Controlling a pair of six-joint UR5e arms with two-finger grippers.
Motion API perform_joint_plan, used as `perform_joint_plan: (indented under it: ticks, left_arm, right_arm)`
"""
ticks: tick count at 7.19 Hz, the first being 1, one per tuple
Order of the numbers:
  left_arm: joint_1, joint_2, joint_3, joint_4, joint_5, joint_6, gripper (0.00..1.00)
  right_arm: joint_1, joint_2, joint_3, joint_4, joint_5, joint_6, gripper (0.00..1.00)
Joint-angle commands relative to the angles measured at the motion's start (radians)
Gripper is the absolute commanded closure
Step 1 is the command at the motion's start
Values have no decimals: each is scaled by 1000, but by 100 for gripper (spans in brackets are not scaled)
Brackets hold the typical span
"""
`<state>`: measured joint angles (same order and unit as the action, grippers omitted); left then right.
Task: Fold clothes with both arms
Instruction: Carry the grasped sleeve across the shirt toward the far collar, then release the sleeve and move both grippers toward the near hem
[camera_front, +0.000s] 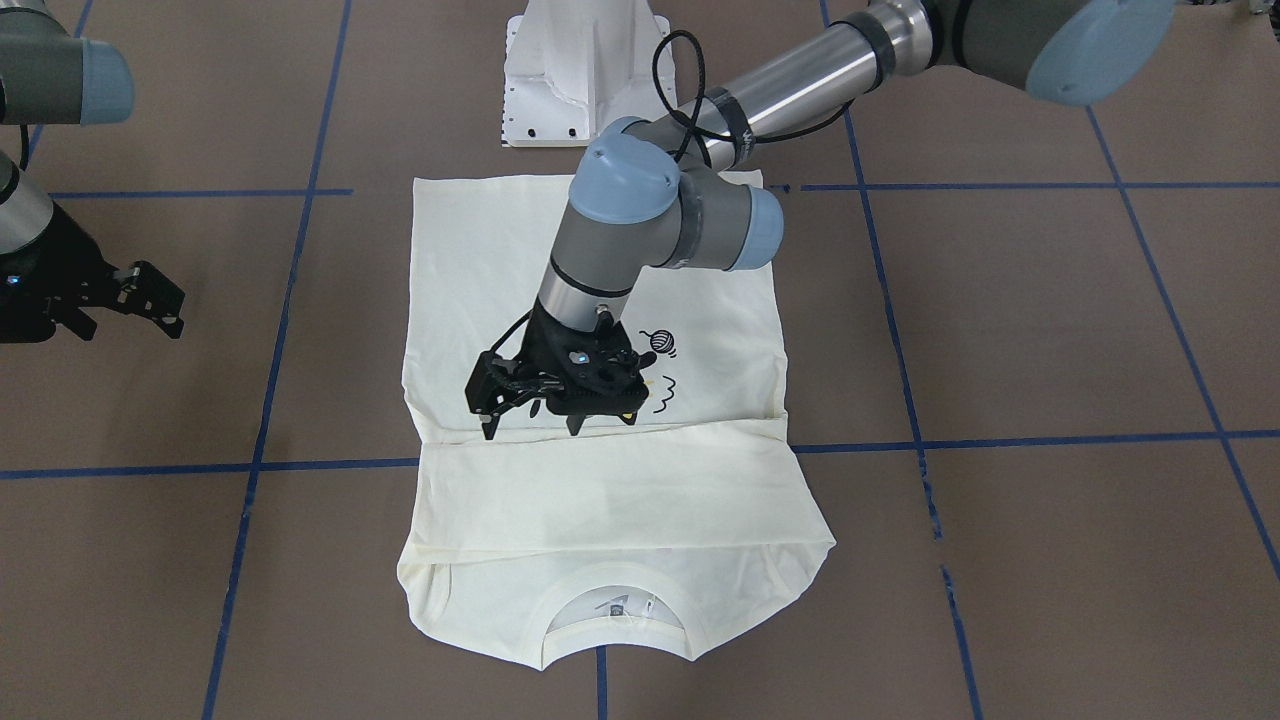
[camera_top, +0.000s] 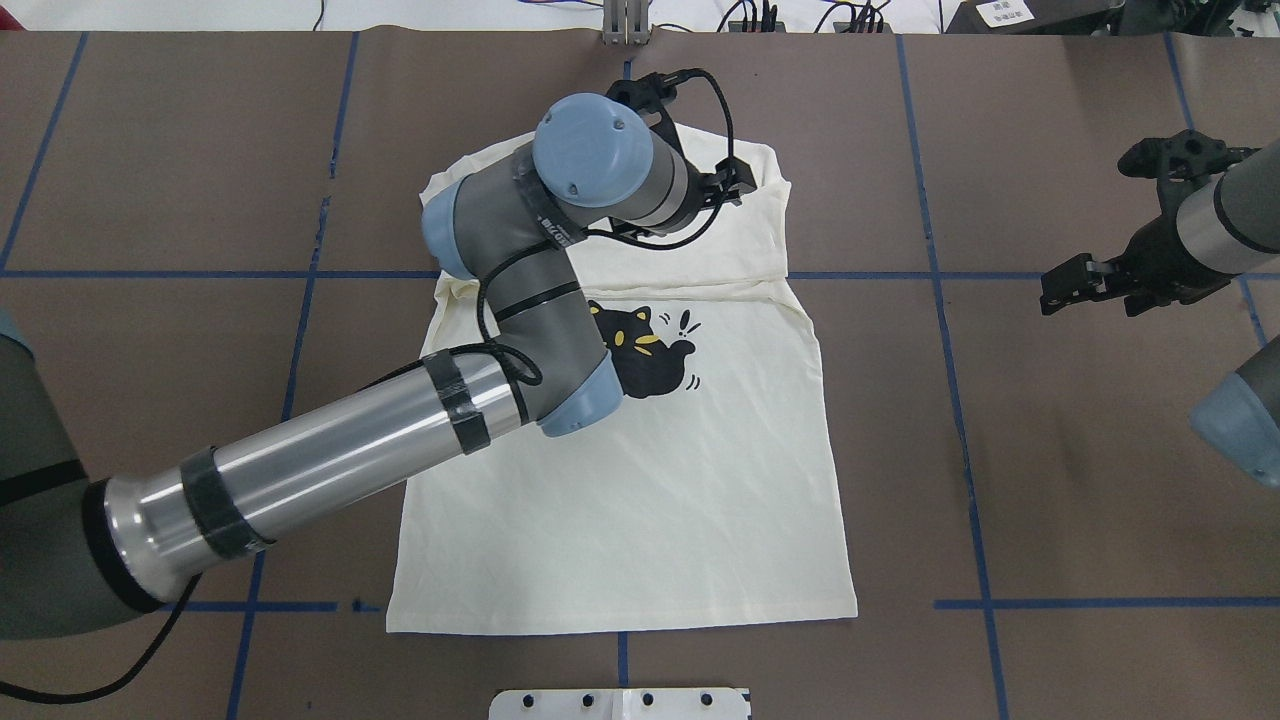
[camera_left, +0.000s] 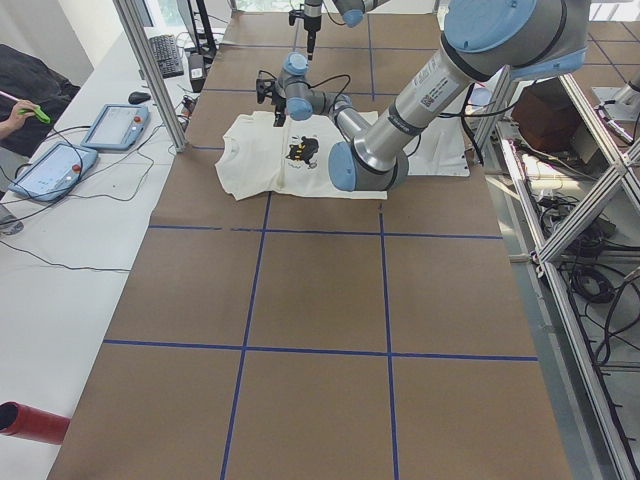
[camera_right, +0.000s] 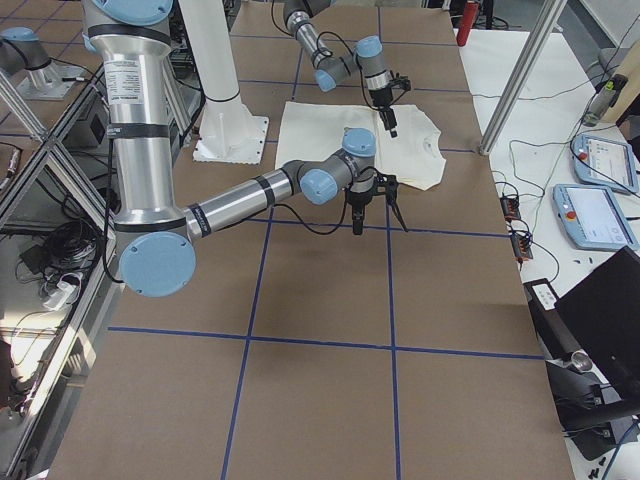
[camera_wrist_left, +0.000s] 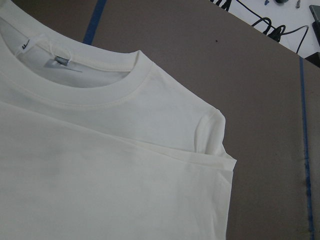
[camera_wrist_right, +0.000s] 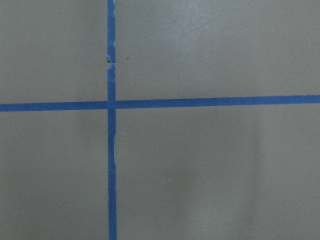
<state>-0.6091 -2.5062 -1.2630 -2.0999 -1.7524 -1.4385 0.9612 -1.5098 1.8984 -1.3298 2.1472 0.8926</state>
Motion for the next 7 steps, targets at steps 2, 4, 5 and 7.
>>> perform_joint_plan:
  ticks: [2,4,5,7]
  left_arm:
    - [-21,321,-475,294,-57,272,0]
    - [-26,500,-641,296,-67,317,0]
    - [-26,547,-688,296,-67,320,0]
    - [-28,550,-705,297,-65,316,0]
  right_arm:
    - [-120,-7,71,83,-12,240,0]
    - [-244,-10,137,81,-88,368,0]
    - [-369,-9,178,81,-192,475,0]
    - [-597,-12,211,78,-375,636,0]
